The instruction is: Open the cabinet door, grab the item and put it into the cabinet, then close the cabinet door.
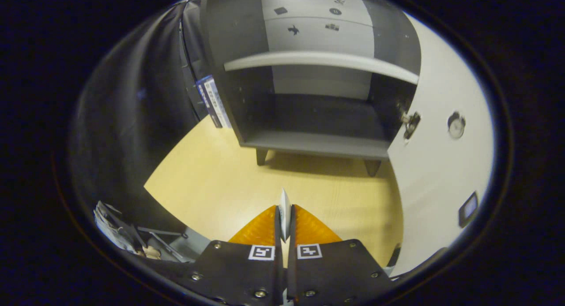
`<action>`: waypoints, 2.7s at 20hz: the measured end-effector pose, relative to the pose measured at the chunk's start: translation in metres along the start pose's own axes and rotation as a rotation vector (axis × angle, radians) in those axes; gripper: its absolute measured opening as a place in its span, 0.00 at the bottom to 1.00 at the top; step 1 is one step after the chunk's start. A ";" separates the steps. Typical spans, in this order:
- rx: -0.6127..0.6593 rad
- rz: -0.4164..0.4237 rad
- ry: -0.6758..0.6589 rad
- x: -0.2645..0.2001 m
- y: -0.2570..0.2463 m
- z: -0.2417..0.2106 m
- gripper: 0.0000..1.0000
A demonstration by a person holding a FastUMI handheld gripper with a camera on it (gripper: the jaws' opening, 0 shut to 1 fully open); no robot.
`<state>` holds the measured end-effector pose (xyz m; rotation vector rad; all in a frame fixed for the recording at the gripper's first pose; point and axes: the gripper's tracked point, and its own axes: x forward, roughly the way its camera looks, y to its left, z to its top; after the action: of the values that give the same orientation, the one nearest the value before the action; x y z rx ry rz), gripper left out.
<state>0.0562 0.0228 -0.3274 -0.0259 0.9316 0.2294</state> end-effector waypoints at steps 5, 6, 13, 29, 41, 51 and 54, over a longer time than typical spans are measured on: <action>-0.025 -0.030 -0.205 -0.049 -0.009 0.131 0.04; -0.028 -0.031 -0.250 -0.058 -0.008 0.153 0.04; 0.004 -0.053 -0.408 -0.071 -0.020 0.255 0.04; 0.052 -0.117 -0.123 0.007 -0.056 0.276 0.04; 0.119 -0.100 -0.212 0.013 -0.059 0.303 0.15; 0.072 -0.180 -0.461 -0.071 -0.052 0.308 0.15; 0.079 -0.206 -0.519 -0.108 -0.050 0.297 0.15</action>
<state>0.2399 -0.0100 -0.0673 0.0103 0.4160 0.0032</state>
